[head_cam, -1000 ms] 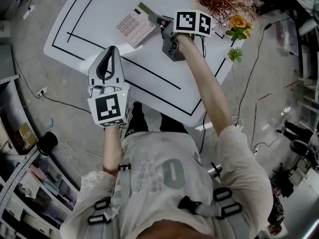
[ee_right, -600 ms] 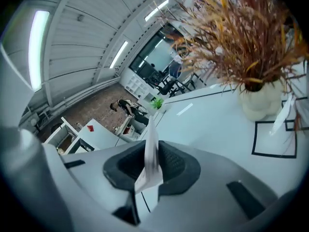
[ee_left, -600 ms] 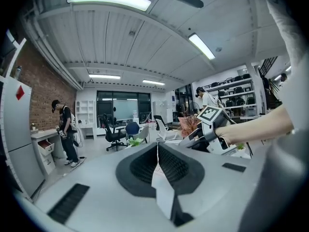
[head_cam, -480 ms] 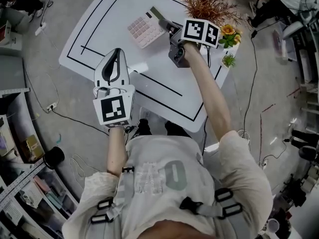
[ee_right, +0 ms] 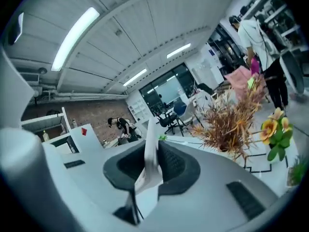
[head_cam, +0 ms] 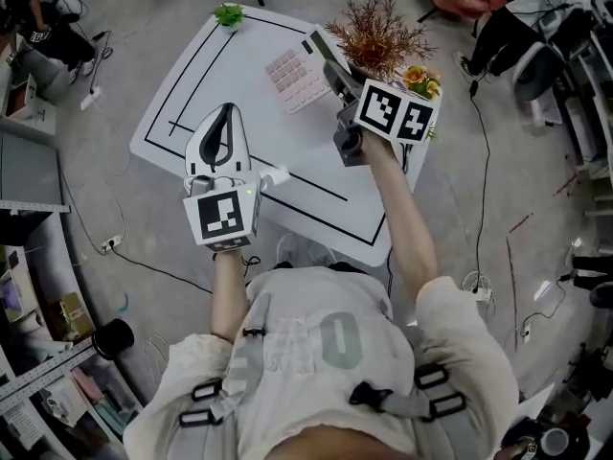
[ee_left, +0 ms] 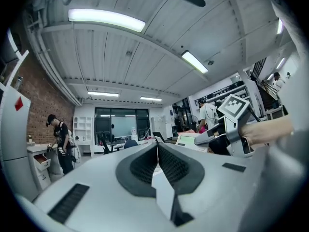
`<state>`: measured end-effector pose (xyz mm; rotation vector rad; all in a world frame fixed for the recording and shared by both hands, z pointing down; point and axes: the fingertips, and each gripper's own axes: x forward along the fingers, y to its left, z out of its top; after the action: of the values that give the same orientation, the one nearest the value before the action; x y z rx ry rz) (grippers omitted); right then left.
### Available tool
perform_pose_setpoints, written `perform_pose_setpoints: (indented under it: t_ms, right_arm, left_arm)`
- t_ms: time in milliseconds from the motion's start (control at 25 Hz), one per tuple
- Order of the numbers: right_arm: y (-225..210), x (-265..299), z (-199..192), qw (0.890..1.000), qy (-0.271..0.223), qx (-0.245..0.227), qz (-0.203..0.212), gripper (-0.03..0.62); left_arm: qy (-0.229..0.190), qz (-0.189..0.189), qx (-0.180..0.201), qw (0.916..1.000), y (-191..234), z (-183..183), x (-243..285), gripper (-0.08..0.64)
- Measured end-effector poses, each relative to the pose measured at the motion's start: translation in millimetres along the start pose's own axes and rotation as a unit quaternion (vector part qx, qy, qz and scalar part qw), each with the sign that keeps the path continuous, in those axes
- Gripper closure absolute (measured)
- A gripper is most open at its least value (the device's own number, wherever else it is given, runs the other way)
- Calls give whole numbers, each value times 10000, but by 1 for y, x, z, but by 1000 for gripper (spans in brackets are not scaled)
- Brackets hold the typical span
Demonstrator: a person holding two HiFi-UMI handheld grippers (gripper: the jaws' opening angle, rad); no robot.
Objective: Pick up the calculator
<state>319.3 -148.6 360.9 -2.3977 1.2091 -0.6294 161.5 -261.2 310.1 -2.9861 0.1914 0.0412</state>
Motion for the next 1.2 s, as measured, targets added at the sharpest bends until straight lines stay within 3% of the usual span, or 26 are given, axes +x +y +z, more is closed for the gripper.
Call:
perform_pose_setpoints:
  t_ms: [160,360,680,800,1000,1200]
  right_arm:
    - [18,-39,17,9954,-576,-720,-263,518]
    - [53,-83,21,9763,-1174,-1741,-524,518]
    - [85,-121,11,9538,-1701,-2404,-595,520]
    - [91,-130,0,9482,-1775,-2562,-621,520]
    - [87,-130,-27,9556,-1608,-2423,-482,520]
    - [82,-129,-36,9575,-1500,-2410,-523,520]
  left_arm:
    - [-230,-136,70,9996,-11,19,-6,538]
    - [-403,-262,145,9987,-23,33,-21,538]
    - [-528,-315,371,9974,-35,45,-28,538]
    - [-646,-298,545,9960,-38,47,-30,538]
    - [-608,-260,789,9947,-36,39,-33,538]
    - [-513,-188,751,9957,-30,30,-31,538]
